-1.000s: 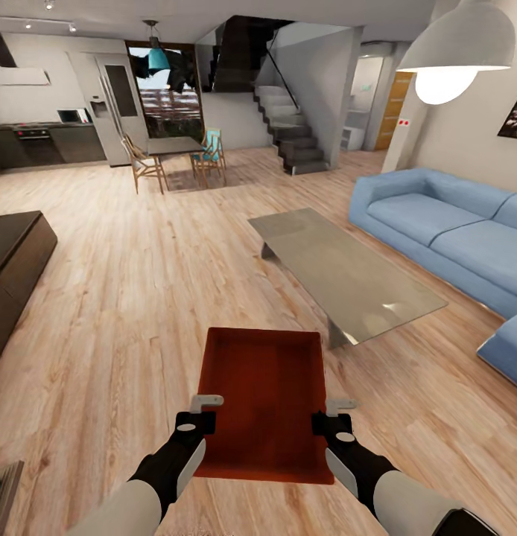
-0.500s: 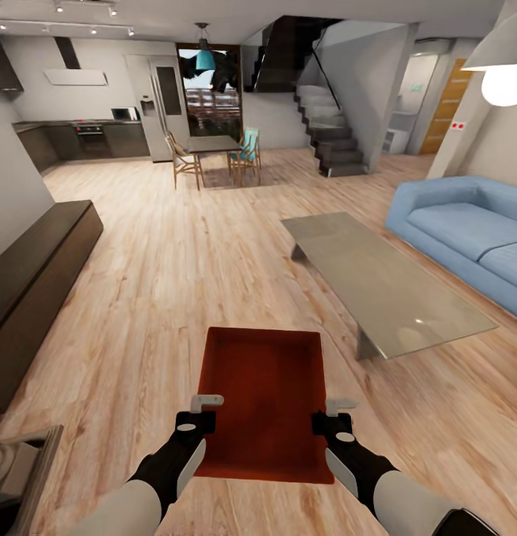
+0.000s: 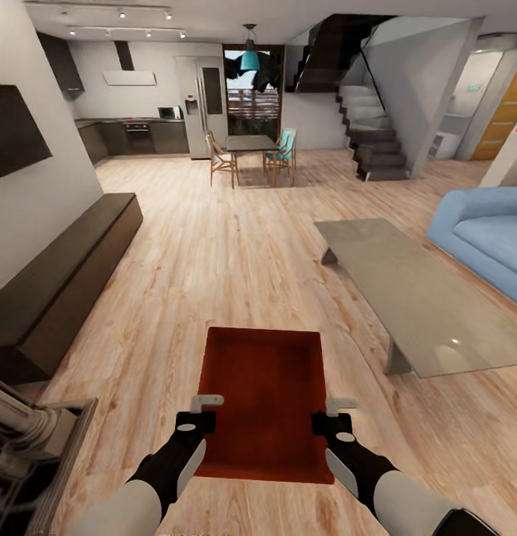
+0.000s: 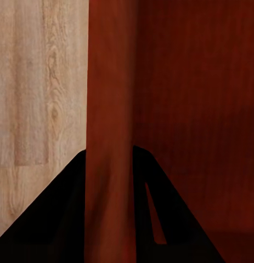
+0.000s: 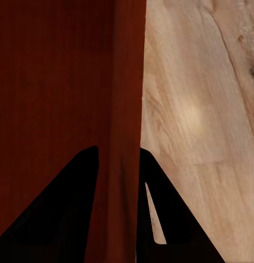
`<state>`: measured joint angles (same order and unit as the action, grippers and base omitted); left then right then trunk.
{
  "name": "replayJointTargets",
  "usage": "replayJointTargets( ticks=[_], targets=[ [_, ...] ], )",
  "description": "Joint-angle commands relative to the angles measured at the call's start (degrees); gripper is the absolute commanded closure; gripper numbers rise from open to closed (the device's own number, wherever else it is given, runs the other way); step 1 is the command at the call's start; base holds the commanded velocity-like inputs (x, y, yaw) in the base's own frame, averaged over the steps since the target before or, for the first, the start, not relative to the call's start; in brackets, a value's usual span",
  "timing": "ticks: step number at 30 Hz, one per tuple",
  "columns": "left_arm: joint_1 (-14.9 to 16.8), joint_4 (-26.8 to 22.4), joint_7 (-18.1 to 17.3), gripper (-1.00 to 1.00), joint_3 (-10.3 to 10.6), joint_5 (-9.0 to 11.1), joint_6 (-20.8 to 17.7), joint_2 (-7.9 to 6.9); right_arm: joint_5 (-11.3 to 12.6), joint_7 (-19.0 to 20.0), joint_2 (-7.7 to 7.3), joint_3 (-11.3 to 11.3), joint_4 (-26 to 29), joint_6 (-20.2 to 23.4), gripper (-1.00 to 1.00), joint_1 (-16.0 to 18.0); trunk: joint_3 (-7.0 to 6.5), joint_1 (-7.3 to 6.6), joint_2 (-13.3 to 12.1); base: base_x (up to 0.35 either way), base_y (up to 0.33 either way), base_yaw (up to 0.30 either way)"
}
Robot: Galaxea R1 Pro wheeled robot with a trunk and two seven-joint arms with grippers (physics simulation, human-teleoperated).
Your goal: Move the two storage containers from the living room to the garage. In the garage, place one container on the floor and stack the other container on top of it (either order is fine).
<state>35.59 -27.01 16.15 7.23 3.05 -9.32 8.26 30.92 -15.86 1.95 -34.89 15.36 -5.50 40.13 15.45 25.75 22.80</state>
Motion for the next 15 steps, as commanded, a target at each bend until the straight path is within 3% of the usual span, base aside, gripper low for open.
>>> replayJointTargets(
  ticks=[1,11,15],
  targets=[
    [0.01,0.07,0.69,1.00,0.95,1.70,-2.54,-0.10,-0.60,-1.33,-0.43,0.97,0.11,-0.92,1.00,0.12,0.10,0.03,0.11,0.000,0.000,0.300],
    [0.01,0.11,0.63,1.00,0.95,1.70,-2.58,-0.09,-0.60,-1.31,-0.45,0.97,0.11,-0.92,1.00,0.12,0.10,0.03,0.11,0.000,0.000,0.299],
    [0.01,0.11,0.63,1.00,0.95,1.70,-2.62,-0.09,-0.60,-1.29,-0.41,0.97,0.11,-0.92,1.00,0.12,0.10,0.03,0.11,0.015,0.000,0.108]
  ],
)
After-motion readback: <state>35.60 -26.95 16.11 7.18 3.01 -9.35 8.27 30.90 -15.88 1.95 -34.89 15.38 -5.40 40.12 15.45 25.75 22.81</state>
